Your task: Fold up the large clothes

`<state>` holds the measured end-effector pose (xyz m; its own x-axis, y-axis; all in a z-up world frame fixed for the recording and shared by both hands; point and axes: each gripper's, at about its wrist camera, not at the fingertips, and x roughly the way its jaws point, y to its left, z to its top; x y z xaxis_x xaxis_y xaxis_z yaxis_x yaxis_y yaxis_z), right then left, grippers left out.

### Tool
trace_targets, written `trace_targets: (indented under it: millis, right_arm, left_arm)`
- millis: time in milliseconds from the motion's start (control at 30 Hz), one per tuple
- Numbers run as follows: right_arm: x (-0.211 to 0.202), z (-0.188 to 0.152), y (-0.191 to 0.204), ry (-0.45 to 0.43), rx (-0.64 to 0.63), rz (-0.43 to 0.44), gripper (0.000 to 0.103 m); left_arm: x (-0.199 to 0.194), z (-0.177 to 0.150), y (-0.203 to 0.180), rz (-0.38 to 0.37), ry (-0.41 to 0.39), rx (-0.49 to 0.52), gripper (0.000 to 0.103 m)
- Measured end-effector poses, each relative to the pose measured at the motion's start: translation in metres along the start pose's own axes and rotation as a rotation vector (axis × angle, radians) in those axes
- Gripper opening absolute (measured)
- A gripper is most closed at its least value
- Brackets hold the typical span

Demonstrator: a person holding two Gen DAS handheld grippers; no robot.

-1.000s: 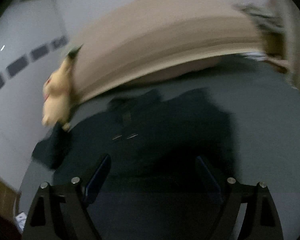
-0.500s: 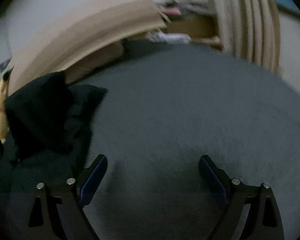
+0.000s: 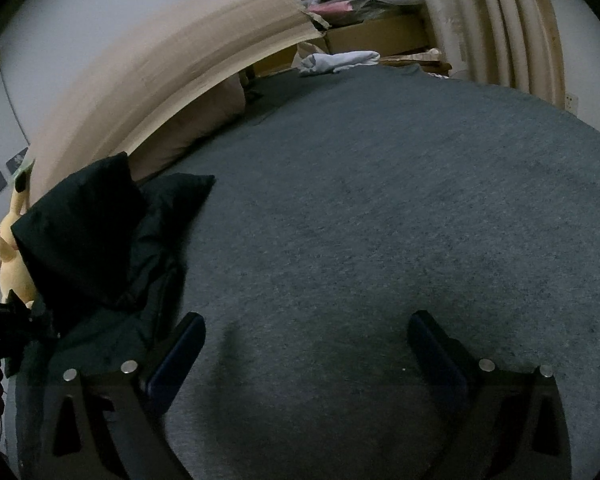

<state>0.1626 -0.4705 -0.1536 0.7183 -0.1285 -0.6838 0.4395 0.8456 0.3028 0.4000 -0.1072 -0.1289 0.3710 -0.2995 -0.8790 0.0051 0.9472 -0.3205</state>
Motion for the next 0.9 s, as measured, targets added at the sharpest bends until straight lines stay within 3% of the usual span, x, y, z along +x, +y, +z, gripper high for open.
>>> trace_targets:
  millis: [167, 233, 333, 600, 733, 900]
  right_arm:
    - [-0.002, 0.001, 0.0, 0.001, 0.002, 0.004, 0.103]
    - [-0.001, 0.001, 0.0, 0.003, 0.001, 0.002, 0.103]
    - [0.0, 0.001, 0.002, 0.006, -0.003, -0.004, 0.103]
    - [0.003, 0.002, 0.004, 0.015, -0.01, -0.017, 0.103]
    - [0.004, 0.002, 0.006, 0.019, -0.013, -0.024, 0.103]
    - [0.006, 0.002, 0.007, 0.023, -0.019, -0.032, 0.103]
  left_arm:
    - [-0.056, 0.01, -0.004, 0.064, -0.198, 0.089, 0.004]
    - [-0.082, 0.009, 0.006, 0.094, -0.282, 0.098, 0.004]
    - [-0.104, 0.005, 0.035, 0.138, -0.347, 0.078, 0.004]
    - [-0.064, -0.02, 0.092, 0.229, -0.27, 0.009, 0.004]
    - [-0.045, -0.026, 0.1, 0.23, -0.257, 0.0, 0.004]
    - [-0.05, -0.023, 0.108, 0.192, -0.265, -0.001, 0.004]
